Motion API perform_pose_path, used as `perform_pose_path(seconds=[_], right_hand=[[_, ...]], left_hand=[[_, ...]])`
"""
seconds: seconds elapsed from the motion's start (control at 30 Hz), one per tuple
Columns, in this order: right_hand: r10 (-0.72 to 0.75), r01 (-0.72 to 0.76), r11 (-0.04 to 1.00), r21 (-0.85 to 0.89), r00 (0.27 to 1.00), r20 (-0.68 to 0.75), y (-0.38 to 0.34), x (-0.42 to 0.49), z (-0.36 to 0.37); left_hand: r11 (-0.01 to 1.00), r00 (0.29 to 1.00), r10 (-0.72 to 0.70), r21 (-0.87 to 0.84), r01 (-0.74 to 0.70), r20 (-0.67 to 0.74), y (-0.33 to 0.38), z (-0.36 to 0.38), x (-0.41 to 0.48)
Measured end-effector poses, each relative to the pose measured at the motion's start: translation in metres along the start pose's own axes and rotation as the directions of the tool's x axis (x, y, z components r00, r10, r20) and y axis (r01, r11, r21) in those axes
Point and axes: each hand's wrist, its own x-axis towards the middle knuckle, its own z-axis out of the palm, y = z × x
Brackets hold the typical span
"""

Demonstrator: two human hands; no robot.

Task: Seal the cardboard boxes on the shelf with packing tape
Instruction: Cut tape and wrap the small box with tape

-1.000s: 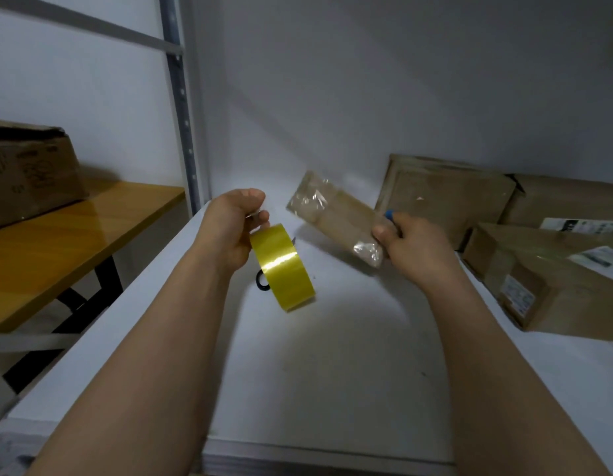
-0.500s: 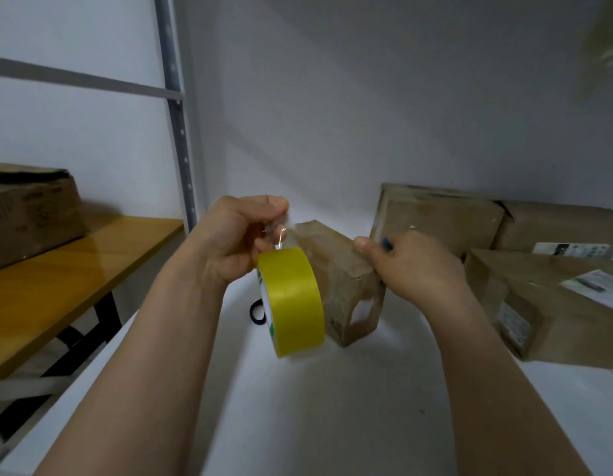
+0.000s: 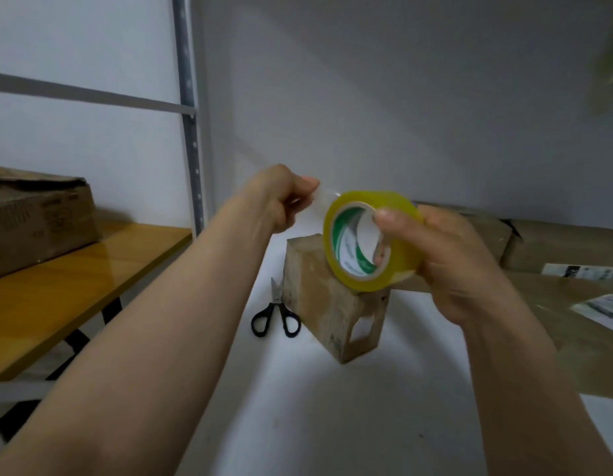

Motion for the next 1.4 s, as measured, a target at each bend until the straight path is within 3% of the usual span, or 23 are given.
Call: perform_pose_path(seconds=[0.1,0.27,0.4,0.63,1.17,1.4], right_hand=[[0.049,-0.049,0.999,0.008,0.999,0.002,-0.006,-0.003,-0.014],[0.191,-0.188,0.98,0.062,0.98,-0.057,-0.009,0.009,-0.016],[0.303,-0.302,0.951,0.059,0.953,-0.014,-0.004,0.027,-0.007],[0.118,-0.118,0.993,0.007,0.992,0.048,0.024,0.011,-0.001],[0.093,-0.094,0.995,0.04,0.995,0.036,0.032,0.009,-0.001],[0.082,-0.081,0.995,0.054,0.997,-0.014,0.036,0.008,0.003]], left_hand=[[0.998,0.994,0.04,0.053,-0.034,-0.106,-0.013,0.003,0.015],[0.982,0.981,0.117,0.168,-0.091,-0.157,-0.017,0.01,0.033],[0.971,0.971,0.142,0.218,-0.098,-0.192,-0.026,0.004,0.041],[0.983,0.983,0.0,0.182,0.033,-0.182,-0.049,-0.015,0.049],[0.943,0.954,-0.25,0.181,0.278,-0.165,-0.069,-0.013,0.05],[0.951,0.959,-0.212,0.189,0.247,-0.186,-0.077,-0.013,0.044]])
